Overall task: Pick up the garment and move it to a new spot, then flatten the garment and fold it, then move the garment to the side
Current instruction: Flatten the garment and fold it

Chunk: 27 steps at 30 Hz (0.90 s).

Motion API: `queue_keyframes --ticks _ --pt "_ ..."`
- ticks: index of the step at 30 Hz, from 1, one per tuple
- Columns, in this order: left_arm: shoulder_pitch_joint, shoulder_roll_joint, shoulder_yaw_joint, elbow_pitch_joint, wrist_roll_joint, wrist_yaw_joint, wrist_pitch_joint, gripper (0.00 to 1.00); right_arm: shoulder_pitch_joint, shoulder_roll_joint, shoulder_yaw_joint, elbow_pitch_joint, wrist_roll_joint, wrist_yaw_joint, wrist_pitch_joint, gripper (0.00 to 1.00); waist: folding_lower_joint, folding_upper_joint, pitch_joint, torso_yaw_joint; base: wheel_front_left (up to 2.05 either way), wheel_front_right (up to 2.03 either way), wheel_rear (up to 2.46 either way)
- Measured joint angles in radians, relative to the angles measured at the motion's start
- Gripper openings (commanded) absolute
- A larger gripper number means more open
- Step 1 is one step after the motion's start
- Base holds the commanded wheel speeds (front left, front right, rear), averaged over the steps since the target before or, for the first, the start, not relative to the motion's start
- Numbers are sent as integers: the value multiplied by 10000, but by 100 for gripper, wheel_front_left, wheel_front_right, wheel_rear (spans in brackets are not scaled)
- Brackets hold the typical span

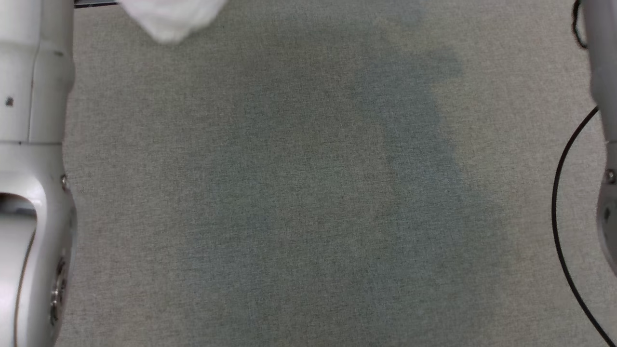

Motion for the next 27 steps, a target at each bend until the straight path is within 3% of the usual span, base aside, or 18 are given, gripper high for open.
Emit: queue_keyframes --ticks 6,12,20,27 --pt "-1662 -163 -616 763 13 0 -230 0 -1463 -236 153 1239 -59 0 -336 0 1 -1 157 -99 0 0 0" --pt "-1670 -146 -1350 1160 -359 0 -418 0 -1409 -270 447 1870 253 0 -654 0 1 -1 275 -100 0 0 0" --pt "869 236 -1875 825 -1507 0 -717 0 616 35 920 1983 1066 0 -846 0 2 0 287 -119 0 0 0" --pt "4074 677 -1793 -869 -1841 0 -798 0 3564 48 1091 433 1536 0 -876 0 1 0 -133 -40 0 0 0"
